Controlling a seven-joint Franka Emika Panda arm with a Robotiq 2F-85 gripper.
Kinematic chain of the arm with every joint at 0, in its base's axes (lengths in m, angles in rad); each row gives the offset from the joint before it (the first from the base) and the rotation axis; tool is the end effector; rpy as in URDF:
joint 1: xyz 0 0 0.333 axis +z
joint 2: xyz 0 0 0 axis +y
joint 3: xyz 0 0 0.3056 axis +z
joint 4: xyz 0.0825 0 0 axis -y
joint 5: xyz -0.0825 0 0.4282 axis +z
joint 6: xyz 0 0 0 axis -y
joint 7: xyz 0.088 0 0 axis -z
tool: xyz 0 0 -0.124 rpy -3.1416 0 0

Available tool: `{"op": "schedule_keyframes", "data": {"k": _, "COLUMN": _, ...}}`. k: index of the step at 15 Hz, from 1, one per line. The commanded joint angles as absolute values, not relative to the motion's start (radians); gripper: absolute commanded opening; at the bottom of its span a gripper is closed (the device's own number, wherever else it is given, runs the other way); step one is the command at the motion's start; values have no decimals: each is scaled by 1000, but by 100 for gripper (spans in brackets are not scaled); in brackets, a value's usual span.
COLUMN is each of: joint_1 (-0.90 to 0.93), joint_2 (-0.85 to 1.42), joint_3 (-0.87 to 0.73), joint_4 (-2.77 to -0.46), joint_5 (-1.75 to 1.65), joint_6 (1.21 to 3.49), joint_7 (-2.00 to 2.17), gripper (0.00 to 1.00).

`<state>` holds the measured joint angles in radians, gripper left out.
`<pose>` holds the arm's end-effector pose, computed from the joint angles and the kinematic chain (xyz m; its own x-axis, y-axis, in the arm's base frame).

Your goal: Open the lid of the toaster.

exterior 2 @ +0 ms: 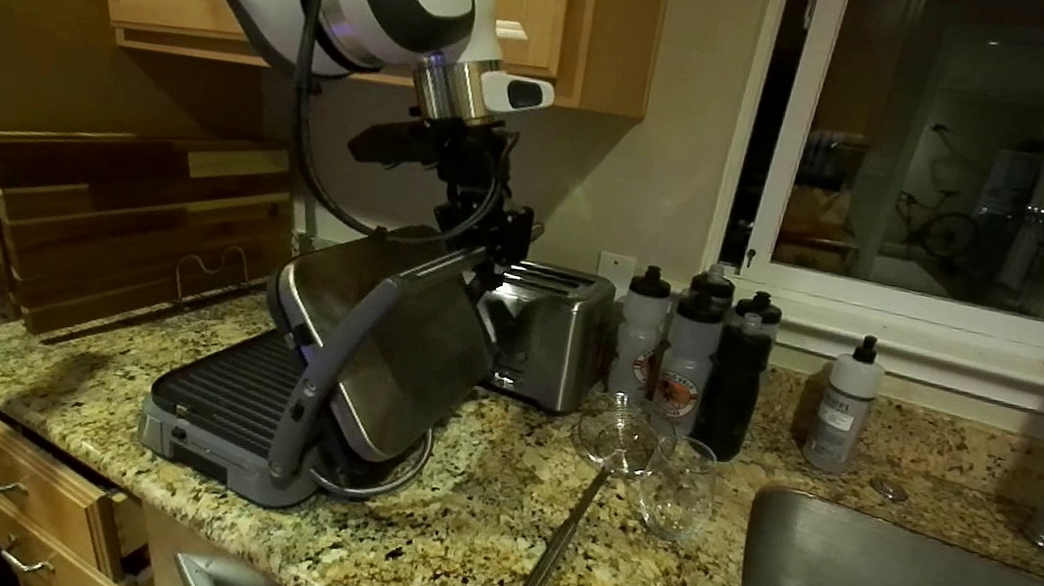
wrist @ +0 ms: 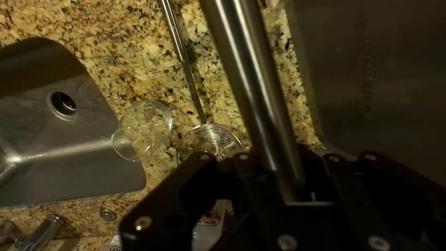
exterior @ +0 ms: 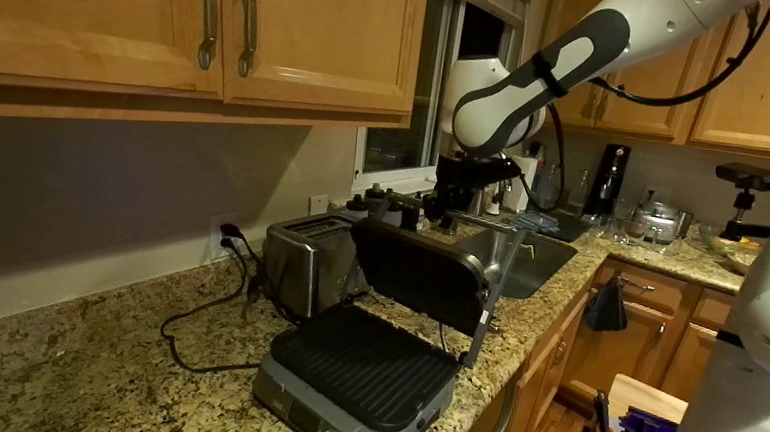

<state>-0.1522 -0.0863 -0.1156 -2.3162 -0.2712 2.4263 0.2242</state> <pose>0.5349 -0.1508 0.3432 0.9366 -0.2764 0.2153 -0.3128 -0.9366 0.1582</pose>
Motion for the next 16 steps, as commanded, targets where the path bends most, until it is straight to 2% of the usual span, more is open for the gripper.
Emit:
{"op": "schedule_keyframes", "data": {"k": 1, "joint_1": -178, "joint_2": -71, "joint_3": -152, "joint_4": -2294, "joint_5": -289, "joint_6": 2461, "joint_7": 130, "gripper": 4}}
{"op": "schedule_keyframes", "data": {"k": 11, "joint_1": -182, "joint_2": -18, "joint_3": -189, "joint_4": -2258, "joint_5": -307, "joint_6": 2466, "joint_7": 30, "gripper": 4}}
{"op": "schedule_keyframes", "data": {"k": 12, "joint_1": -183, "joint_2": -13, "joint_3": -190, "joint_4": -2255, "joint_5": -302, "joint_6": 2458, "joint_7": 16, "gripper": 22}}
{"op": "schedule_keyframes", "data": {"k": 13, "joint_1": -183, "joint_2": -13, "joint_3": -191, "joint_4": -2253, "joint_5": -301, "joint_6": 2449, "joint_7": 14, "gripper": 36}}
{"op": "schedule_keyframes", "data": {"k": 16, "joint_1": -184, "joint_2": -35, "joint_3": -198, "joint_4": -2264, "joint_5": -305, "joint_6": 2437, "joint_7": 8, "gripper": 54}}
